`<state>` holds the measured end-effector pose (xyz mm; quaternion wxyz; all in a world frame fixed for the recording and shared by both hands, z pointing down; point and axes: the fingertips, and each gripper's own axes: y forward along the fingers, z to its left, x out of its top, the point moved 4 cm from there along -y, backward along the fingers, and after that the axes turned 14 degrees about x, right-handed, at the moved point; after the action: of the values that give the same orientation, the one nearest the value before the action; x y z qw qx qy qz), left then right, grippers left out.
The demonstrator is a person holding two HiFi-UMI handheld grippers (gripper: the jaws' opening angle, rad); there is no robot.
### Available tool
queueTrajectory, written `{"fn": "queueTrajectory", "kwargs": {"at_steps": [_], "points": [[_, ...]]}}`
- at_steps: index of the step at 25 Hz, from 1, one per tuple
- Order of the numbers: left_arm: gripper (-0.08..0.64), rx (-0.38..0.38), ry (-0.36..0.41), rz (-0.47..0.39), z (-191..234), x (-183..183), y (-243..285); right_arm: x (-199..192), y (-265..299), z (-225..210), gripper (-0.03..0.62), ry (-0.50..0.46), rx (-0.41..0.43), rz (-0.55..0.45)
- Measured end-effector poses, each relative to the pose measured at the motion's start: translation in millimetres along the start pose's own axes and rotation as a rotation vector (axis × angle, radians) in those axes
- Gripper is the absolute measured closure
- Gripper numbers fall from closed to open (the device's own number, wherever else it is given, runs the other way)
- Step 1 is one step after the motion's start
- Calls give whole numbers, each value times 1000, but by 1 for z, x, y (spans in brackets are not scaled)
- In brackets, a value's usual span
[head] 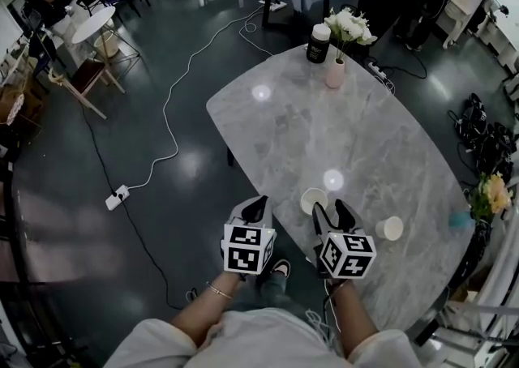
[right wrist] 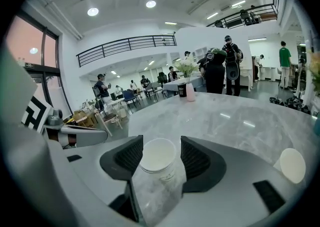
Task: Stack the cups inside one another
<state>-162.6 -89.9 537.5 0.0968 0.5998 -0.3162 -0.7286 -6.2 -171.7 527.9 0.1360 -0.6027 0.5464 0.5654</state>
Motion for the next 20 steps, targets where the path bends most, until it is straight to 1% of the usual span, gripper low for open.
{"fn": "queueTrajectory", "kwargs": {"at_steps": [5,7,17,20], "points": [[563,-24,16,-11,-5,10,6,13,-10,-12,362,12,-48,-60],[563,-37,24,-22,-9,18,9,20,-15,-18,377,12,-75,-77],[563,-122,72,-90,-34,65,30,51,-49,-53,528,36,-250,-185],[563,-152,86,-111,-41,78,37,59,-61,-64,557,44,-304,-221]]}}
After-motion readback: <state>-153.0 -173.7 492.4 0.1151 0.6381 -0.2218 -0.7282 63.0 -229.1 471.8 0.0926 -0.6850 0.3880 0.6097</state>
